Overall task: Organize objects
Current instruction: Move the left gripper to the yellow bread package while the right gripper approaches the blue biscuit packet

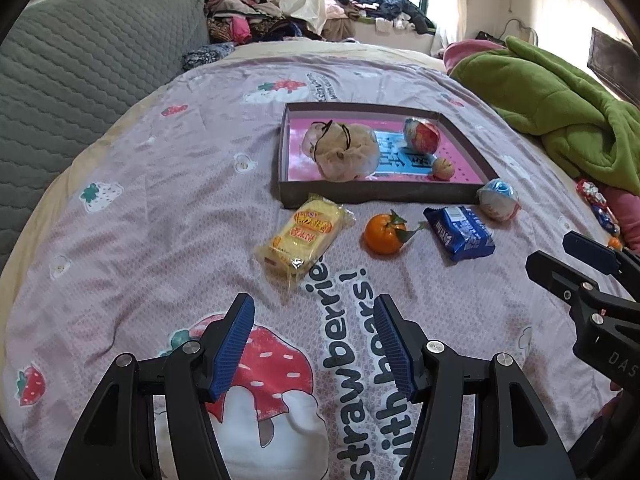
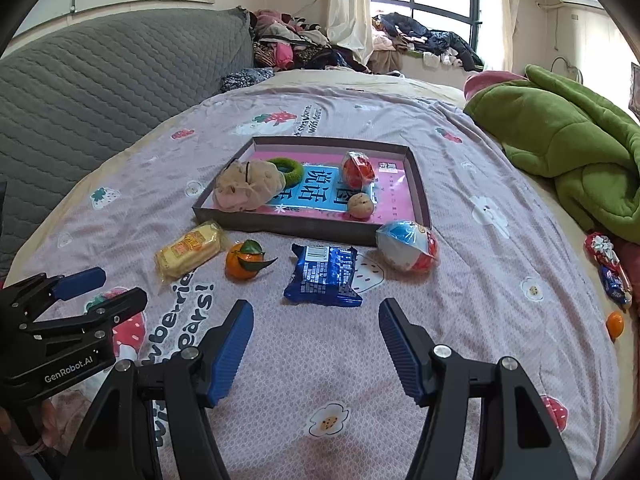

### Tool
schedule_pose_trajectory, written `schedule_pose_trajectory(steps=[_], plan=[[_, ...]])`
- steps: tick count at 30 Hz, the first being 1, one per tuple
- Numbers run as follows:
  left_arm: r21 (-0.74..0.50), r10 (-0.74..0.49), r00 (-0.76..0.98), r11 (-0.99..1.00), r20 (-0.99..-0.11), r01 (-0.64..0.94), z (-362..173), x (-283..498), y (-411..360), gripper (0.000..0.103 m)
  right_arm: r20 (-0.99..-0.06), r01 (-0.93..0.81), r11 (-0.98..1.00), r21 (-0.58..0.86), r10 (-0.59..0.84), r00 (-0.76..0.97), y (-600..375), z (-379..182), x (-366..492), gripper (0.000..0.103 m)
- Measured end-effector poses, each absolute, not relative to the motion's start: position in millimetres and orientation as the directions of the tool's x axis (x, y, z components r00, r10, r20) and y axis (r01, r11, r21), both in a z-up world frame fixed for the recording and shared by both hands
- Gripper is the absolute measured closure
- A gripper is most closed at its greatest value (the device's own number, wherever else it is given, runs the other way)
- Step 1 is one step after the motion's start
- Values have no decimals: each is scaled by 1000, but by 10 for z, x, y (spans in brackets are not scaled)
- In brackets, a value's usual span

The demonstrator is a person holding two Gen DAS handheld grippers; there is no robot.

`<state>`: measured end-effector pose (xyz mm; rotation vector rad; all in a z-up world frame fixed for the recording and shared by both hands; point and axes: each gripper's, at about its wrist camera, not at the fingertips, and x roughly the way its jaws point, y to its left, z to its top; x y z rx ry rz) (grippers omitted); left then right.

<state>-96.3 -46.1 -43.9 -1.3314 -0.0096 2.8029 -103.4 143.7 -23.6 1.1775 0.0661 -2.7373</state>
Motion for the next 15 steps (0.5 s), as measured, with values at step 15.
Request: schedule_pose_trajectory(steps=[15], plan=[[-52, 65, -597, -998, -800, -40, -617, -1107, -577, 39, -747, 155, -987, 36, -130, -652, 1439, -414, -1128, 38]])
